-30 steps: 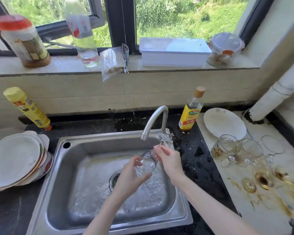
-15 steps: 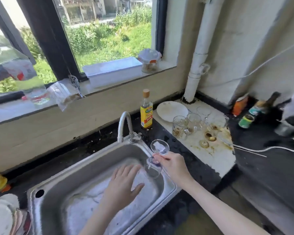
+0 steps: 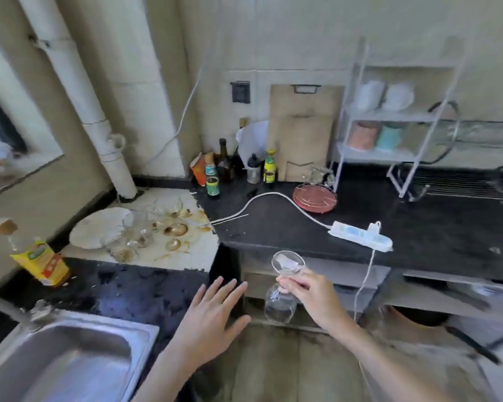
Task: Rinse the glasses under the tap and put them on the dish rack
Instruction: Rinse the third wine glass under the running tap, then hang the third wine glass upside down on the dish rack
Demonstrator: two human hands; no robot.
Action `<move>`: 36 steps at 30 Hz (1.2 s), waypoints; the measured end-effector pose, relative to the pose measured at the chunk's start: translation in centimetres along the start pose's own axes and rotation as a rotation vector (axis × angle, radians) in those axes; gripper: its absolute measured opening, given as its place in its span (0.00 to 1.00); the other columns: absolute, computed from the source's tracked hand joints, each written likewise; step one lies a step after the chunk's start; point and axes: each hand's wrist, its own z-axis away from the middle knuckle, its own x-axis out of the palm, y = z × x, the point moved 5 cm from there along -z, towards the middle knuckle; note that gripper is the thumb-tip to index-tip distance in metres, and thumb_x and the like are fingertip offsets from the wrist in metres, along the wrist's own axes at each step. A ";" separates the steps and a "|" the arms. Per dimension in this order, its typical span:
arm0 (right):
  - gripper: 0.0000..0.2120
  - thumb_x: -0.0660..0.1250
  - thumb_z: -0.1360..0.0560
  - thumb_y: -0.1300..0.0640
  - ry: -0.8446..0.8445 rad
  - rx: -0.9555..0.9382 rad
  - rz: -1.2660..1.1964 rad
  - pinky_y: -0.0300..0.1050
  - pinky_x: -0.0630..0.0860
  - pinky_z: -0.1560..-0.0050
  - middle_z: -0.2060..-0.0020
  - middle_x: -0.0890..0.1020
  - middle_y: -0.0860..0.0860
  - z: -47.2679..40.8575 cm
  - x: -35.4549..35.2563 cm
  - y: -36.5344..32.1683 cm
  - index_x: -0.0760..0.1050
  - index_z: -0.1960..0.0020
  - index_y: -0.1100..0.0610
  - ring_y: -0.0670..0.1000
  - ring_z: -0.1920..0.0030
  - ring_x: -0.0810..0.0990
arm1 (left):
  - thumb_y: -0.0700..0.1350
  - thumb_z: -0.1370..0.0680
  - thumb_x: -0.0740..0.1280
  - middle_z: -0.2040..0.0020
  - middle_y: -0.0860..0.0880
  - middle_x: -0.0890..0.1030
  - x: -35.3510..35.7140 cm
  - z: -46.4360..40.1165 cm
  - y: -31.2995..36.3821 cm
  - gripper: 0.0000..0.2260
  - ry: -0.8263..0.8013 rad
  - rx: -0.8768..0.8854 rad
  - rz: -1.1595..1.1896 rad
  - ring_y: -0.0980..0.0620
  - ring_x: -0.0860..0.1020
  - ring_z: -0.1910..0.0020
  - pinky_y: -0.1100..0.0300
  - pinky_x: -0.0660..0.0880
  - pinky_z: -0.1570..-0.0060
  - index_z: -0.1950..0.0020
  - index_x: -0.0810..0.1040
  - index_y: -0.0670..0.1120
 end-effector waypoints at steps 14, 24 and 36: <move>0.06 0.67 0.26 0.64 0.509 0.241 -0.014 0.35 0.75 0.53 0.57 0.83 0.53 13.7 -35.5 14.1 0.83 0.55 0.61 0.45 0.56 0.81 | 0.67 0.25 0.37 0.30 0.52 0.70 3.5 -13.0 37.6 0.34 -0.082 0.556 0.047 0.46 0.67 0.30 0.48 0.61 0.32 0.28 0.65 0.53; 0.06 0.68 0.26 0.62 0.620 0.293 -0.029 0.28 0.72 0.53 0.57 0.84 0.51 10.6 -49.0 21.0 0.84 0.56 0.58 0.36 0.58 0.79 | 0.62 0.20 0.40 0.39 0.54 0.79 6.0 -24.6 49.2 0.29 -0.175 0.588 -0.050 0.50 0.76 0.38 0.49 0.71 0.42 0.35 0.73 0.52; 0.08 0.67 0.25 0.59 0.610 0.194 0.073 0.39 0.75 0.48 0.59 0.82 0.40 -7.7 -68.1 25.7 0.83 0.48 0.56 0.31 0.59 0.78 | 0.65 0.27 0.38 0.23 0.52 0.51 0.7 -49.0 59.5 0.34 0.110 0.576 0.076 0.49 0.44 0.24 0.52 0.39 0.28 0.24 0.51 0.53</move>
